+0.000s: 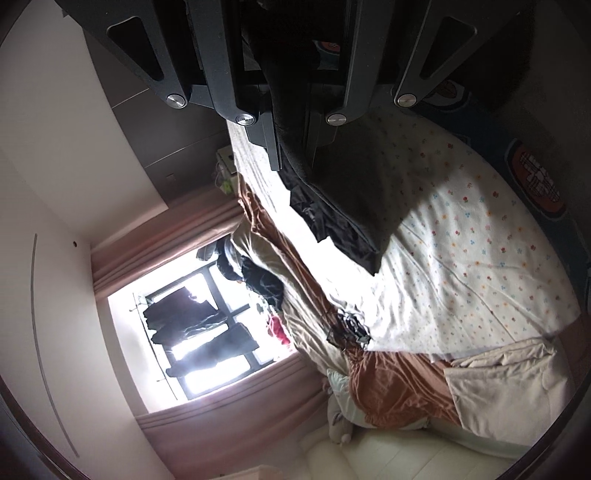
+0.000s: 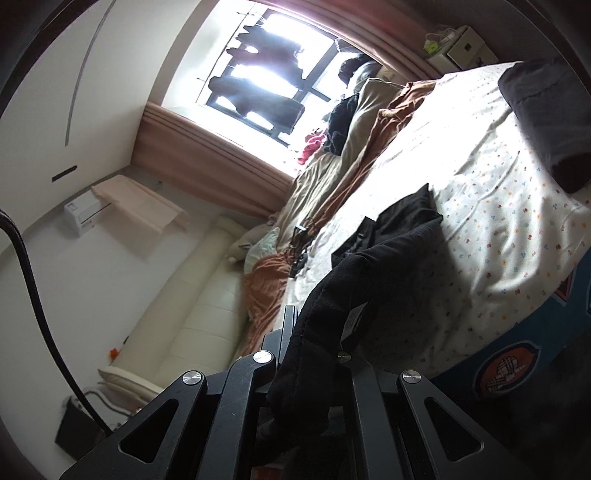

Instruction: Fold large clothes

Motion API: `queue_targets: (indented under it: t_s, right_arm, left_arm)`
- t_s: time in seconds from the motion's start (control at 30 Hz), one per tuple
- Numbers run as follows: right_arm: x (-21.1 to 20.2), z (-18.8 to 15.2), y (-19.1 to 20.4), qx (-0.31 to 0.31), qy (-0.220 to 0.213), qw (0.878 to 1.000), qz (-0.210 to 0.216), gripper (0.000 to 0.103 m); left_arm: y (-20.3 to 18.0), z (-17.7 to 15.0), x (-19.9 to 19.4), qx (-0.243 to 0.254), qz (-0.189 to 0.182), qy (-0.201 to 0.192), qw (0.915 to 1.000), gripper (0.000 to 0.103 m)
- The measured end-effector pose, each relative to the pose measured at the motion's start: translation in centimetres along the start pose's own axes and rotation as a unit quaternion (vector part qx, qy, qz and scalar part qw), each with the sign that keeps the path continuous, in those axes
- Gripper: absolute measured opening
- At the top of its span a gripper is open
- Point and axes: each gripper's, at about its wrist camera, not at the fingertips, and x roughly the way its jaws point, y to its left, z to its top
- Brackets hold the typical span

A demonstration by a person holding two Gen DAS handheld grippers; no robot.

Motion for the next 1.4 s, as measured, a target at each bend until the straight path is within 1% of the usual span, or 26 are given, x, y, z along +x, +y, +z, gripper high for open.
queue_targets:
  t_s: [0.13,0.27,0.43,0.53,0.77,0.97,1.23,1.4]
  right_arm:
    - [-1.6,-0.2,2.2,-0.006,-0.003,1.000,0.013,0.005]
    - [-2.7,0.1,3.7,-0.012,-0.009,1.000,0.027,0.005]
    - [-3.1,1.4,5.3,-0.015,-0.025,0.999,0.041,0.005]
    - [-2.5,2.4,5.5,-0.016,-0.033,0.998,0.043,0.005]
    - [0.9,4.8,4.4,-0.014,-0.048,0.998,0.032,0.006]
    - [4.8,7.5,2.9,0.000,-0.047,0.999,0.028,0.006]
    - [10.3,11.5,0.7,0.022,-0.054,0.998,0.017,0.006]
    - [14.3,13.6,-1.1,0.034,-0.049,0.998,0.008,0.006]
  left_arm:
    - [-1.8,0.3,-3.0,0.001,-0.013,-0.017,0.9998,0.009]
    - [-3.9,0.7,-5.0,0.002,-0.025,-0.028,0.9993,0.009]
    - [-6.9,1.6,-6.3,0.014,-0.040,-0.033,0.9985,0.009]
    - [-8.1,2.4,-6.1,0.020,-0.048,-0.037,0.9980,0.009]
    - [-9.2,4.5,-2.3,0.031,-0.049,-0.041,0.9975,0.009]
    - [-9.2,6.8,1.8,0.028,-0.040,-0.036,0.9982,0.009]
    - [-9.3,10.6,8.8,0.028,-0.025,-0.036,0.9987,0.009]
    - [-8.9,12.8,13.5,0.028,-0.013,-0.023,0.9993,0.009]
